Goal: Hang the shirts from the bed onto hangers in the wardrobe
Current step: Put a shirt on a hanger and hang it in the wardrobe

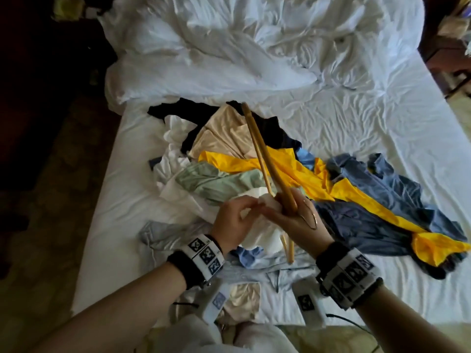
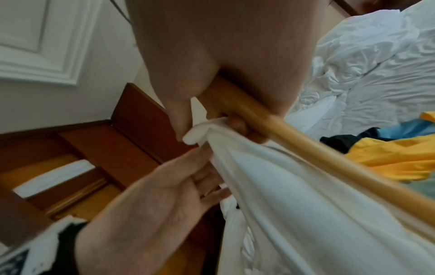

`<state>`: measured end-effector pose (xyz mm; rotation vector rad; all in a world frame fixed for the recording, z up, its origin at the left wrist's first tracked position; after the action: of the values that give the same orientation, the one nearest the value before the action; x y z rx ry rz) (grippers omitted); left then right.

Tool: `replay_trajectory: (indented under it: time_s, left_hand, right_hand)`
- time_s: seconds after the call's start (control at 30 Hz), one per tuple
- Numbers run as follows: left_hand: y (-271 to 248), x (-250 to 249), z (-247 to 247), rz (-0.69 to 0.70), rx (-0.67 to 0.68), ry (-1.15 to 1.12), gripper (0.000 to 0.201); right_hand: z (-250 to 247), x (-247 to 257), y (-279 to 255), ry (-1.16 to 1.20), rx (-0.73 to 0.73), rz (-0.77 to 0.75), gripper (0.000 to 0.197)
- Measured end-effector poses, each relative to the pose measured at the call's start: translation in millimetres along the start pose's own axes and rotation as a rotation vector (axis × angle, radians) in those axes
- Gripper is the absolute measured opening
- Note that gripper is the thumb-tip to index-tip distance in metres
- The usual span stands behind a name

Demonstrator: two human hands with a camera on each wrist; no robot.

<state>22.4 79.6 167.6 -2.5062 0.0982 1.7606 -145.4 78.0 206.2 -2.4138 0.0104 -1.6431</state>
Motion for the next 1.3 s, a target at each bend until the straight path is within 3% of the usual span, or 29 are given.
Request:
replay_trajectory:
  time_s: [0.1, 0.27, 0.37, 0.47, 0.53, 0.7, 0.8, 0.9, 0.97, 1.03, 1.13, 1.2, 1.3]
  left_hand:
    - [-6, 15, 4, 0.102, -0.015, 0.118, 0.019]
    - [-17, 46, 5, 0.088, -0.003, 0.256, 0.01]
    - [-22, 59, 6, 0.044, 0.02, 0.222, 0.008]
    - [-26, 70, 3, 0.068, 0.025, 0.312, 0.024]
    - [-24, 71, 4, 0.08, 0.041, 0.413, 0.023]
    - [-3, 74, -2, -0.073, 0.131, 0.574, 0.032]
    - [6, 93, -25, -0.17, 0.167, 0.694, 0.029]
    - [8, 108, -56, -0.213, 0.208, 0.917, 0.017]
    - [9, 112, -73, -0.159, 0.222, 1.049, 0.022]
    - [12, 113, -82, -0.005, 0.275, 1.082, 0.04]
    - [15, 111, -86, 0.446, 0.52, 1.085, 0.075]
    - [14, 105, -91, 0.64, 0.663, 1.079, 0.066]
    - [16, 95, -99, 0.643, 0.679, 1.094, 0.045]
  right_hand:
    - [15, -28, -1, -0.143, -0.04, -0.006, 0.058]
    - [35, -58, 0, -0.219, 0.026, -0.12, 0.025]
    - [40, -67, 3, -0.266, 0.074, -0.073, 0.014]
    - [41, -74, 2, -0.253, 0.069, -0.044, 0.012]
    - [44, -72, 1, -0.244, 0.089, -0.044, 0.013]
    - [44, -50, 3, -0.13, 0.169, -0.001, 0.013]
    - [25, -39, 9, -0.124, 0.058, -0.055, 0.01]
    - [-5, -47, 24, -0.194, -0.117, -0.082, 0.02]
    - [-22, -55, 33, -0.278, -0.169, -0.062, 0.022]
    - [-32, -64, 37, -0.358, -0.158, -0.063, 0.023]
    - [-36, -75, 35, -0.501, -0.092, -0.117, 0.029]
    - [-40, -81, 33, -0.563, -0.064, -0.081, 0.03]
    - [-48, -88, 27, -0.573, -0.06, 0.001, 0.029]
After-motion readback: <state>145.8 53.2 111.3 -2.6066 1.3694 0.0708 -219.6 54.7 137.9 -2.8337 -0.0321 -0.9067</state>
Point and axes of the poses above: each hand's wrist, its own y-axis towards the middle knuckle, its own z-axis out of the palm, x = y × z, the point moved 1 cm from there along y, towards the middle knuckle, and after that the axes turned 1 degree about y, right-handed, at the moved point
